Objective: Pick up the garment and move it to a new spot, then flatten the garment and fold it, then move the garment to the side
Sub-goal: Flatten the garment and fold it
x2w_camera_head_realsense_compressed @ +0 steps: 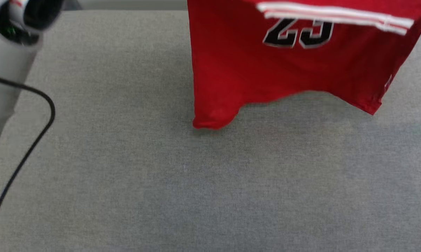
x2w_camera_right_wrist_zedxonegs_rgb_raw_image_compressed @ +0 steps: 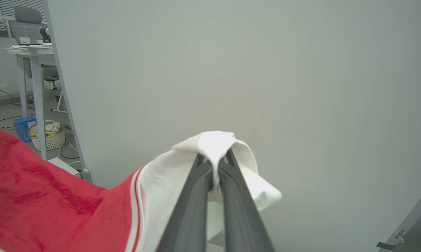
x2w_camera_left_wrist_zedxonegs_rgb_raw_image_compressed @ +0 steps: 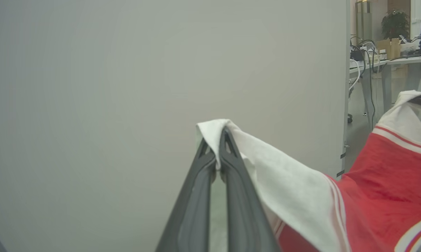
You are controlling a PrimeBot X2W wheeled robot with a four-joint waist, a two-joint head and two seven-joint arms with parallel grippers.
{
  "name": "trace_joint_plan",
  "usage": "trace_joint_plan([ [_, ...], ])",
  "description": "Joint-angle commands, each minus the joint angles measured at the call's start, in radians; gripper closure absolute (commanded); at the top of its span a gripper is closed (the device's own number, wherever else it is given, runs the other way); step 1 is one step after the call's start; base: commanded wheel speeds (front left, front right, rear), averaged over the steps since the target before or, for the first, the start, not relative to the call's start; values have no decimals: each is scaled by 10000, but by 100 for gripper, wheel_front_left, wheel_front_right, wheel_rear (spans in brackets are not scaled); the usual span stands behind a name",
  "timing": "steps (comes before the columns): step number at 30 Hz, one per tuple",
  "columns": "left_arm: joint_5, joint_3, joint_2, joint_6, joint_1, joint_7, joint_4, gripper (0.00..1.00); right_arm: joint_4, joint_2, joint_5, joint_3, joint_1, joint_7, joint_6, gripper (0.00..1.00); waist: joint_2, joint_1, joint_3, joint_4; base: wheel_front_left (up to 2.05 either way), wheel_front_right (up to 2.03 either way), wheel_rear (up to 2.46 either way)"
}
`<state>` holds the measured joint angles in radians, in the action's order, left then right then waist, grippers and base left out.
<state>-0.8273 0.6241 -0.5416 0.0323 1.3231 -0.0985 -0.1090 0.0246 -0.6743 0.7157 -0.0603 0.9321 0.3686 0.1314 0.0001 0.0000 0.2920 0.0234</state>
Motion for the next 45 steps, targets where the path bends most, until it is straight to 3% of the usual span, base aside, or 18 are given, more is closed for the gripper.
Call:
trace_joint_plan([
  [1,164,-124,140,111,590,136,-408,100,-323,109,-204,-170,689,0,-7,100,-1,0,1110,-47,0,0,0],
  [10,644,-314,619,630,3272,807,-3173,100,-2973,616,-1161,-1201,4676,-519,-7,100,-1,0,2250,-43,0,0,0],
  [20,499,-299,714,886,3733,1728,-5026,100,-5103,1054,-1227,-2320,6189,-1559,-7,100,-1,0,2530,-64,0,0,0],
  [27,145,-18,554,958,2137,2607,-5486,100,-5744,1303,-631,-3305,4894,-2563,-7,100,-1,0,1904,-160,0,0,0],
  [36,-482,103,-25,893,-1367,3312,-5007,100,-5849,1245,442,-4547,1869,-3761,-7,100,-1,0,513,-177,0,0,0],
  [40,-771,45,-311,565,-3302,3443,-4380,100,-5574,1155,922,-4867,260,-4205,-7,100,-1,0,-212,-207,0,0,0],
  [45,-1046,71,-910,-178,-5892,3495,-3158,100,-4878,853,1254,-5192,-1787,-4388,-7,100,-1,0,-942,-252,0,0,0],
])
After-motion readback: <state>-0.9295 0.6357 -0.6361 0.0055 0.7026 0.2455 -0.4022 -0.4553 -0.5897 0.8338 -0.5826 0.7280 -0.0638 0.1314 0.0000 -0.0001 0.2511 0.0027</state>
